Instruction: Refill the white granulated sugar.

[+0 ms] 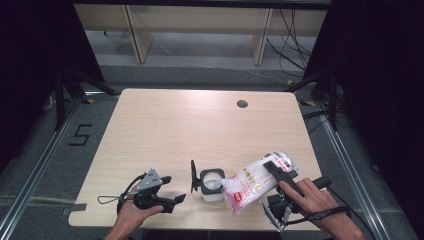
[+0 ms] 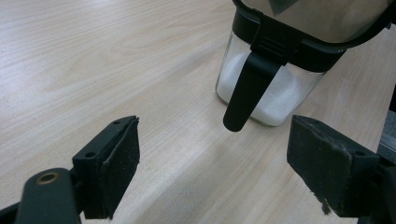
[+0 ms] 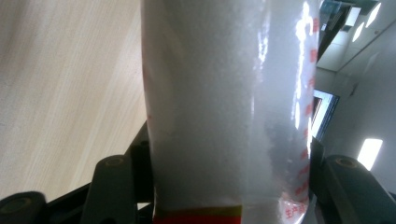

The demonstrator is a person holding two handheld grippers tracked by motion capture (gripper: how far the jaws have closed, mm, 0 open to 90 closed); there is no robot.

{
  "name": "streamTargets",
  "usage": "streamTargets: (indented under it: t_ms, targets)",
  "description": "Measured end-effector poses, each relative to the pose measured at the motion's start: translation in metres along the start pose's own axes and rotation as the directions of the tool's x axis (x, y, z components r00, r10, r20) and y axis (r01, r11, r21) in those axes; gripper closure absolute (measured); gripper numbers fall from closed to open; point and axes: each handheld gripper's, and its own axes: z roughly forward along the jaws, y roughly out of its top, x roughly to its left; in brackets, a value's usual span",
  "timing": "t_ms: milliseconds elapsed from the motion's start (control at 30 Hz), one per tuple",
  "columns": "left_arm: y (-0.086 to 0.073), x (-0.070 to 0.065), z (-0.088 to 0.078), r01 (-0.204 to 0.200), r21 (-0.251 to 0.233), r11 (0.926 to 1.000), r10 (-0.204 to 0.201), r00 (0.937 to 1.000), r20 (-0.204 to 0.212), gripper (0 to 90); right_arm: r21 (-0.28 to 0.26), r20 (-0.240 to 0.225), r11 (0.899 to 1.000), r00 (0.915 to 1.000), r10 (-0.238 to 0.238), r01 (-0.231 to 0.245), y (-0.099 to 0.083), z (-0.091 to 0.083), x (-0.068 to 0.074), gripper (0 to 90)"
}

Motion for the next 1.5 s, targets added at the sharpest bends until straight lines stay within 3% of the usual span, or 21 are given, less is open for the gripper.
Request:
streamTargets:
  t_ms: [167, 233, 333, 400, 467, 533, 700, 800, 833, 1000, 1067, 1200, 1367, 1433, 1500]
  targets:
    - [0.0, 0.0002, 0.0001, 0.0, -0.001, 1.0, 0.0, 1.0, 0.001, 16.7, -0.007, -0.003, 1.0, 1.0, -0.009, 0.009, 0.0004, -0.0004, -0.0004, 44.2]
    - [0.0, 0.0001, 0.0002, 0.001, -0.001, 1.0, -0.001, 1.0, 0.001, 16.7, 0.003, -0.008, 1.0, 0.9998, 0.018, -0.018, 0.0007, -0.0008, 0.0017, 44.2]
    - [0.0, 0.0001, 0.0, 0.001, 0.0, 1.0, -0.001, 1.0, 0.001, 16.7, -0.016, 0.001, 1.0, 0.9999, -0.017, 0.017, 0.0011, 0.0017, -0.0008, 44.3]
    - [-0.0001, 0.0005, 0.0002, -0.002, -0.002, 1.0, 0.002, 1.0, 0.003, 16.7, 0.002, -0.008, 1.0, 0.9996, 0.026, -0.026, 0.0009, 0.0015, 0.0015, 44.3]
    - [-0.0001, 0.0004, 0.0002, 0.0, 0.002, 1.0, 0.0, 1.0, 0.004, 16.7, 0.006, -0.005, 1.0, 0.9996, 0.027, -0.027, -0.0001, 0.0029, 0.001, 44.3]
    - [0.0, 0.0007, 0.0001, -0.004, 0.002, 1.0, 0.004, 1.0, 0.005, 16.7, -0.006, -0.004, 1.0, 1.0, 0.003, -0.003, -0.0004, 0.0045, -0.0015, 44.3]
    - [0.0005, 0.0019, -0.0003, -0.026, 0.0, 0.9997, 0.026, 0.9997, 0.005, 16.7, -0.01, 0.002, 1.0, 1.0, -0.005, 0.005, -0.0002, 0.0035, -0.0011, 44.3]
    - [0.0005, 0.0018, -0.0004, -0.024, 0.001, 0.9997, 0.024, 0.9997, 0.001, 16.7, 0.006, -0.014, 0.999, 0.9985, 0.052, -0.052, 0.0003, 0.0008, 0.0029, 44.3]
    - [0.0004, 0.0019, -0.0002, -0.024, -0.001, 0.9997, 0.024, 0.9997, 0.005, 16.7, -0.006, -0.005, 0.999, 0.9993, 0.037, -0.037, 0.0004, 0.0014, 0.0014, 44.3]
    - [0.0005, 0.0016, -0.0007, -0.024, 0.001, 0.9997, 0.024, 0.9997, 0.001, 16.7, 0.003, -0.014, 0.998, 0.9984, 0.055, -0.055, 0.0003, 0.001, 0.0032, 44.3]
    - [0.0006, 0.0018, -0.0009, -0.024, 0.0, 0.9997, 0.024, 0.9997, -0.001, 16.7, -0.007, -0.001, 1.0, 0.9997, 0.023, -0.023, 0.0005, 0.0012, 0.0003, 44.3]
    - [0.0005, 0.0018, -0.0003, -0.025, 0.0, 0.9997, 0.025, 0.9997, 0.005, 16.7, 0.005, -0.012, 0.998, 0.9981, 0.061, -0.061, 0.0004, 0.001, 0.0036, 44.3]
    - [0.0001, 0.0016, 0.0004, -0.015, -0.007, 0.9999, 0.015, 0.9999, 0.007, 16.7, -0.008, -0.012, 0.999, 0.9991, 0.041, -0.042, 0.001, 0.0026, 0.0021, 44.3]
    - [0.0005, 0.0017, -0.0003, -0.022, -0.001, 0.9998, 0.022, 0.9998, 0.002, 16.7, -0.016, -0.002, 1.0, 1.0, 0.008, -0.008, 0.0012, 0.003, -0.0009, 44.3]
    - [0.0004, 0.002, -0.0001, -0.021, -0.009, 0.9997, 0.021, 0.9998, 0.006, 16.7, -0.012, -0.009, 1.0, 0.9996, 0.028, -0.028, 0.0006, 0.0027, -0.001, 44.3]
